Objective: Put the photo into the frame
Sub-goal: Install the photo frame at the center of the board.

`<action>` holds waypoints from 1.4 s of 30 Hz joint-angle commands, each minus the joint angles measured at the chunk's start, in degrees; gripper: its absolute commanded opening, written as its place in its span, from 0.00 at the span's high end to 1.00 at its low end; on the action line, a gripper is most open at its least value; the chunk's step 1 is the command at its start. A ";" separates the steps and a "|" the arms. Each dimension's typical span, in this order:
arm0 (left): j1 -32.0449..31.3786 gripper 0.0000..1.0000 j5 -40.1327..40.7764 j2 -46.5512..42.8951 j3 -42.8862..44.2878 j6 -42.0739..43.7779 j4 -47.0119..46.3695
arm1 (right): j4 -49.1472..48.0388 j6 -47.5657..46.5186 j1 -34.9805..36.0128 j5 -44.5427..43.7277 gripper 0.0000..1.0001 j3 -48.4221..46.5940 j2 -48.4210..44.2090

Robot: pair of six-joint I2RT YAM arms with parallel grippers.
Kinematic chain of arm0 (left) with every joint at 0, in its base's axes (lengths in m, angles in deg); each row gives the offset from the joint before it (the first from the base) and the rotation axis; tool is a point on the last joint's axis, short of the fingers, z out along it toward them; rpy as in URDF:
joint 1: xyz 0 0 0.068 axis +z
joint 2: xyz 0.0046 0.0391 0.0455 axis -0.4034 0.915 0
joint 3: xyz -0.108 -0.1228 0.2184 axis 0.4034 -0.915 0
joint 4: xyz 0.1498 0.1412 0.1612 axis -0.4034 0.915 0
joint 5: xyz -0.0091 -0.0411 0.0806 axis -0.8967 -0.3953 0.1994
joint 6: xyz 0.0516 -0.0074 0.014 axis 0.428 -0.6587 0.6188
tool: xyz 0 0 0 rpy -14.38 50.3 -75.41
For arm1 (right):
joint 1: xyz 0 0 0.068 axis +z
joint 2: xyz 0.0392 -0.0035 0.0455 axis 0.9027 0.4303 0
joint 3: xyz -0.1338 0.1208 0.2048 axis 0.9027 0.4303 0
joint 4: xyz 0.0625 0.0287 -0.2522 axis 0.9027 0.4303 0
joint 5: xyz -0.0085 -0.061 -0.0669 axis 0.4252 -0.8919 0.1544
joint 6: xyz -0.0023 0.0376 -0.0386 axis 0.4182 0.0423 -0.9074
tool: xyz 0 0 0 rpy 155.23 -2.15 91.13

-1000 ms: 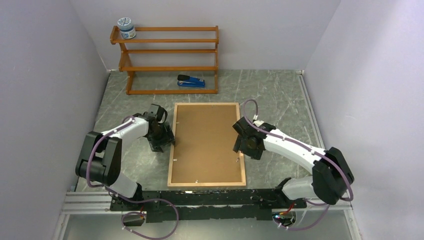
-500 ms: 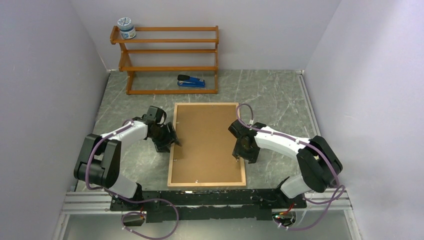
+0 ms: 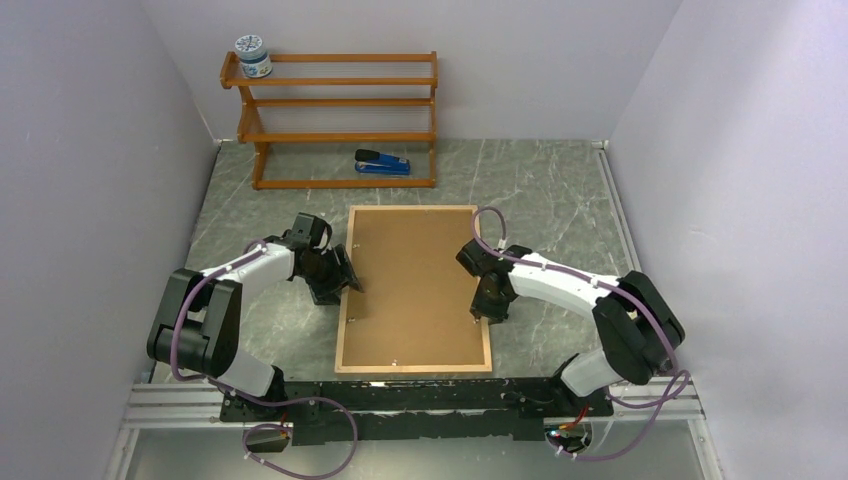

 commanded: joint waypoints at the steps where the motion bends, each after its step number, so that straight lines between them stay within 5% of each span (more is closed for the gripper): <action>1: -0.09 0.33 -2.45 -0.25 -0.53 -0.68 -2.96 | -0.81 0.58 0.42 0.52 0.87 1.05 -2.67; 8: -0.08 0.33 -2.54 0.60 -0.31 -0.45 -3.25 | -1.52 0.13 0.40 2.88 0.99 0.69 -1.90; 13: -0.13 0.31 -0.12 1.39 0.48 -0.27 -0.81 | 0.74 -0.67 0.32 3.01 0.69 -2.05 0.71; 22: -0.15 0.27 0.01 1.93 0.40 0.38 -0.09 | 8.66 -3.91 0.38 4.52 0.66 -8.86 7.57; 39: -0.15 0.27 0.60 2.06 -0.48 0.15 -1.23 | 16.31 -9.85 0.35 4.41 0.98 -19.79 15.17; 42: -0.16 0.27 0.91 2.12 -0.14 0.35 -0.85 | 15.23 -9.88 0.27 4.64 0.89 -19.35 15.23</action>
